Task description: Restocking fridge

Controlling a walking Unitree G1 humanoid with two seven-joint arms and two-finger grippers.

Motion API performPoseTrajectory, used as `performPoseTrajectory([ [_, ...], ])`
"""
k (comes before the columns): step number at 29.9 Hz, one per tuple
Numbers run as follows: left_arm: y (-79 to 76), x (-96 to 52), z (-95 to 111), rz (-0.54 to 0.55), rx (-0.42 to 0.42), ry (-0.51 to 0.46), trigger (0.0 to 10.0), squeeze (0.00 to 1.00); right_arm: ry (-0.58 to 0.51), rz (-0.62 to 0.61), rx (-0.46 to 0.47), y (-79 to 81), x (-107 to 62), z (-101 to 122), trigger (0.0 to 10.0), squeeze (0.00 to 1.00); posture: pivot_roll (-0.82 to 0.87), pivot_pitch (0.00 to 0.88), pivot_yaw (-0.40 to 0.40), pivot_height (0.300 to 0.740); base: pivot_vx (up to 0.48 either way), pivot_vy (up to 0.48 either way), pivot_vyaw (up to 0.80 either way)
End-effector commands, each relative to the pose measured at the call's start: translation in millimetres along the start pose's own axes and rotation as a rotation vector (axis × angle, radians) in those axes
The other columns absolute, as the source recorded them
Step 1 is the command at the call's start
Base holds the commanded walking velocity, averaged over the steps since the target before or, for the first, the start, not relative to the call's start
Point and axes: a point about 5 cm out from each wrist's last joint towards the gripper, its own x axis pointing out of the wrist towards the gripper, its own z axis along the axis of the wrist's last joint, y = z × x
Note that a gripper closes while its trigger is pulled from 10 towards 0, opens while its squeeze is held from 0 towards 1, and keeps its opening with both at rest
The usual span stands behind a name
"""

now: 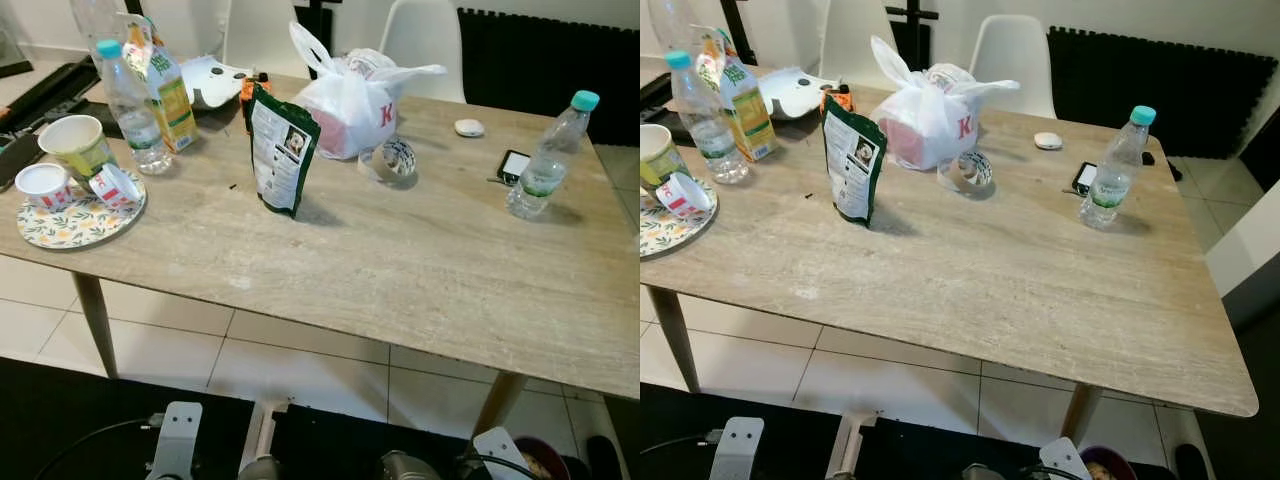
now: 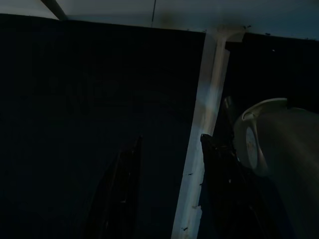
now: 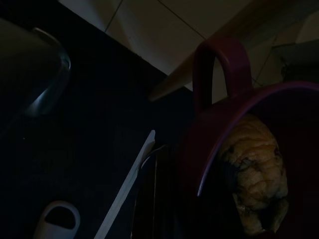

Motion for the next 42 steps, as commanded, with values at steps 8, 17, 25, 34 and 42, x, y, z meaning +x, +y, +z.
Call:
performPoseTrajectory([
  [8, -4.7, -1.0, -10.8, -0.013, -0.003, 0.056, 10.0, 0.0, 0.016, -0.018, -0.008, -3.9, -0.8, -5.3, 10.0, 0.0, -0.04, 0.093, -0.086, 0.74, 0.0, 0.0, 0.0],
  [17, -4.4, -0.3, -8.2, -0.009, -0.006, 0.043, 10.0, 0.0, 0.015, -0.029, -0.003, -9.2, 0.0, -3.5, 10.0, 0.0, -0.04, 0.087, -0.089, 0.74, 0.0, 0.0, 0.0],
  [25, -5.8, 0.5, -6.4, -0.009, -0.001, 0.039, 10.0, 0.0, 0.01, -0.031, -0.004, -10.3, 0.8, -0.8, 10.0, 0.0, -0.04, 0.077, -0.088, 0.74, -0.14, 0.0, 0.0],
  [34, -4.6, 0.2, -7.5, -0.005, 0.003, 0.042, 10.0, 0.0, 0.012, -0.032, -0.001, -10.6, 0.8, -1.1, 10.0, 0.0, -0.04, 0.077, -0.084, 0.74, -0.295, 0.0, 0.0],
  [42, -3.3, 0.4, -7.1, -0.003, 0.007, 0.041, 10.0, 0.0, 0.013, -0.032, 0.007, -9.1, 0.6, -1.6, 10.0, 0.0, -0.04, 0.081, -0.079, 0.74, -0.384, 0.0, 0.0],
])
